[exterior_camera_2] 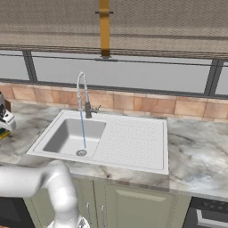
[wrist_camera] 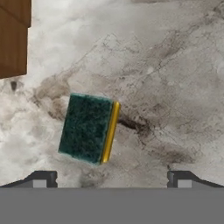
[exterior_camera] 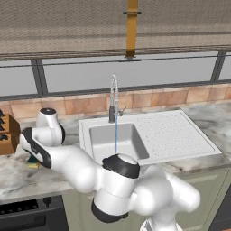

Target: Soak the sponge with water for a few seconds and then drop it inside the sink.

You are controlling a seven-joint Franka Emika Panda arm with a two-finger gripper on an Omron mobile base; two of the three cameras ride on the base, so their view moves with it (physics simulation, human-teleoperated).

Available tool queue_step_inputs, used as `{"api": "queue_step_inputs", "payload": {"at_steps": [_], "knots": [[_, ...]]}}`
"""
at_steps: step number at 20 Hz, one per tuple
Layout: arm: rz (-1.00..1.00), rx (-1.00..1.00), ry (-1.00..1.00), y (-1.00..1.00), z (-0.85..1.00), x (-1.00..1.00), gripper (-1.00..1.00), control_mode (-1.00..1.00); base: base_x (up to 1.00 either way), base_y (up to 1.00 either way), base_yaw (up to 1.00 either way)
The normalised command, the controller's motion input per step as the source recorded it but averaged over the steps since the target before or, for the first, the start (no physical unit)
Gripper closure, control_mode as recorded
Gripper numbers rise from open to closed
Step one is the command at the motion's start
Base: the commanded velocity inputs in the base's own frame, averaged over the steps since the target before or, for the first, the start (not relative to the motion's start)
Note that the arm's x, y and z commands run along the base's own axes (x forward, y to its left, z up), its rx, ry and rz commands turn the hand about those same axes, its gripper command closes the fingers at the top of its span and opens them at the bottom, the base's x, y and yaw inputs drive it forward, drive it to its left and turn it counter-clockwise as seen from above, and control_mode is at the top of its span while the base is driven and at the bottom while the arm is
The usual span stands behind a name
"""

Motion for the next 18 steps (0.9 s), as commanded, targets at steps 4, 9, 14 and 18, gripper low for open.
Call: {"api": "queue_step_inputs", "payload": {"at_steps": [4, 9, 14, 18], "knots": [[0.0, -0.06, 0.05, 0.24, -0.06, 0.08, -1.0, -1.0, 0.0, 0.0, 0.0], [0.0, -0.07, 0.01, 0.26, -0.09, 0.12, -1.0, -1.0, 0.0, 0.0, 0.0], [-0.02, -0.04, 0.0, 0.18, -0.11, 0.17, -1.0, -1.0, 0.0, 0.0, 0.0], [-0.03, 0.0, 0.03, 0.07, -0.05, 0.13, -1.0, -1.0, 0.0, 0.0, 0.0]]}}
